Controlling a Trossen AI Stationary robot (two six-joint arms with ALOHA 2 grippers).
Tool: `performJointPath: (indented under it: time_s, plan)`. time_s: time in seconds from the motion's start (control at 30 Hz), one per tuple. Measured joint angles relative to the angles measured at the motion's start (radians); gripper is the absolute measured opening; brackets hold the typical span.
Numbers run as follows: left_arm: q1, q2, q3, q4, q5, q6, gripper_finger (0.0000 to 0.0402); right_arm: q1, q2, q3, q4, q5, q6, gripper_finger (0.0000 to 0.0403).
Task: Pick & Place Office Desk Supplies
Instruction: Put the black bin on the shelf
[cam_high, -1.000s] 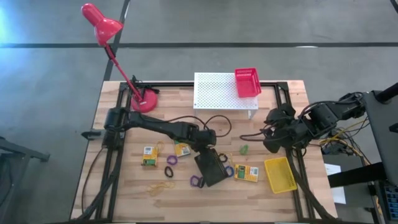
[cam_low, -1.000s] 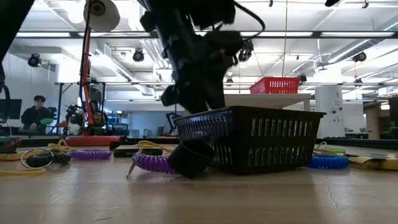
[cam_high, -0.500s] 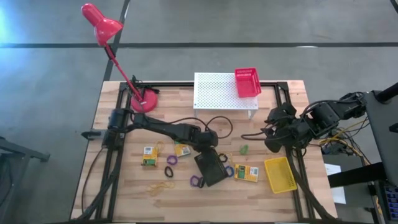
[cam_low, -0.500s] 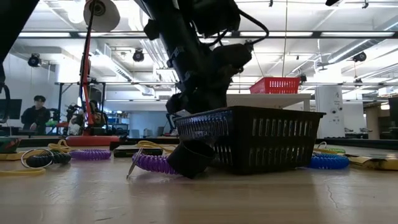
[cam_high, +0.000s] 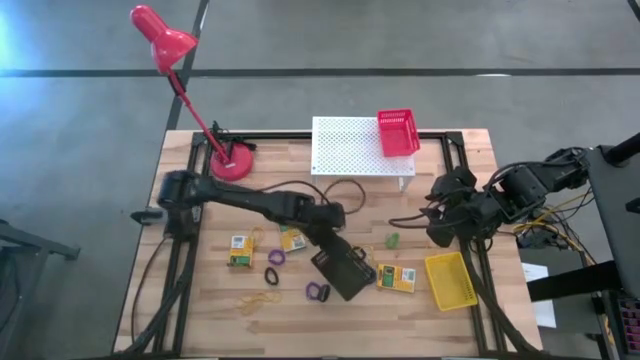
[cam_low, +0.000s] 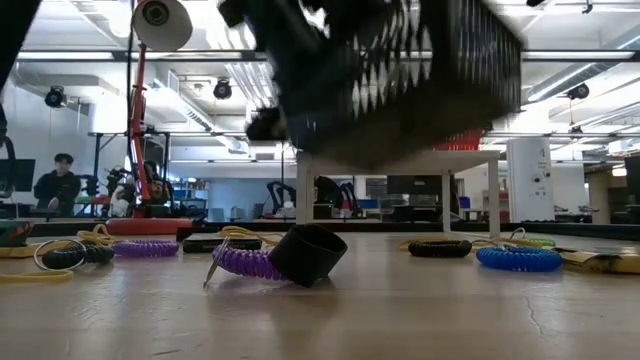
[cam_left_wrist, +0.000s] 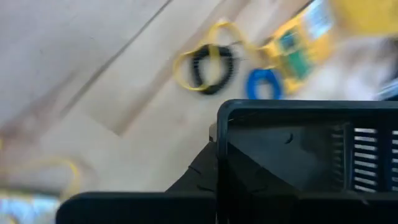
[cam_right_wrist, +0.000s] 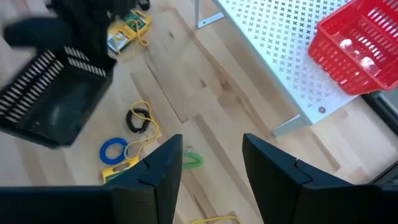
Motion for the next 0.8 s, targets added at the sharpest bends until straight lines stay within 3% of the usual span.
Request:
performJointPath:
  time_s: [0.13, 0.33, 0.47, 0.8]
  plan:
    - [0.008, -0.134, 0.0, -0.017, -0.01, -0.155, 0.0008, 0.022, -0.013, 0.0, 0.003, 0.0, 0.035, 0.0158]
    - [0.109, -0.3, 0.002, -0.028, -0.207, -0.249, 0.0007, 0.048, -0.026, 0.0, 0.006, 0.004, 0.059, 0.0153]
    - [0.251, -0.328, 0.003, -0.028, -0.258, -0.21, 0.0007, 0.048, -0.025, 0.0, 0.013, 0.028, 0.054, 0.015]
    - [0.548, -0.289, 0.002, 0.022, -0.274, -0.115, 0.0006, 0.048, -0.023, 0.0, 0.024, 0.117, 0.087, 0.0144]
